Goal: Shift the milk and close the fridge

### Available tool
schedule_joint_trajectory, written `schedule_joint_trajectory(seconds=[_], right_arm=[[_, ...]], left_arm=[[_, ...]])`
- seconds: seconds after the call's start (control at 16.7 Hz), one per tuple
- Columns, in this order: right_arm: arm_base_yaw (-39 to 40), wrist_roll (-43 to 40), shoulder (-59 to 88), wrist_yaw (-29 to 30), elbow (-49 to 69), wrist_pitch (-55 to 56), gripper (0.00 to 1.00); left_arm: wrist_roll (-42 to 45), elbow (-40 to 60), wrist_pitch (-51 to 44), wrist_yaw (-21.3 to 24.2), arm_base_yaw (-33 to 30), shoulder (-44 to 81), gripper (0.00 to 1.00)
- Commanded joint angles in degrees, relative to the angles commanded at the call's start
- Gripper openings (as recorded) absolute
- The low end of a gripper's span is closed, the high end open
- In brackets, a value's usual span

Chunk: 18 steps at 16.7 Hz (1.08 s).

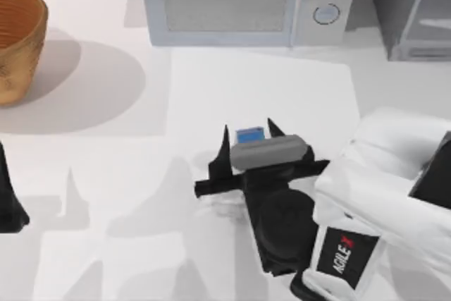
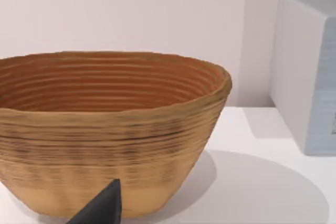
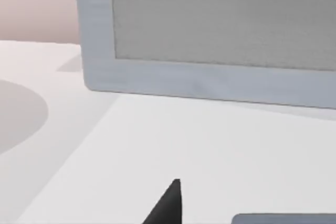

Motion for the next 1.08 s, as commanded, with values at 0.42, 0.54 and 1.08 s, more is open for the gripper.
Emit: schedule_joint_trajectory(seconds=[0.42,0.54,1.08], right_arm=[[0.0,0.0,0.0,0.0,0.0,0.0,0.00],[0.0,0.0,0.0,0.0,0.0,0.0,0.00],[0.1,0.1,-2.1,0.0,-0.5,-1.5,0.00]], left_arm=[[0.0,0.0,0.0,0.0,0.0,0.0,1.00],[0.0,0.0,0.0,0.0,0.0,0.0,1.00],[0.0,0.0,0.0,0.0,0.0,0.0,1.00]])
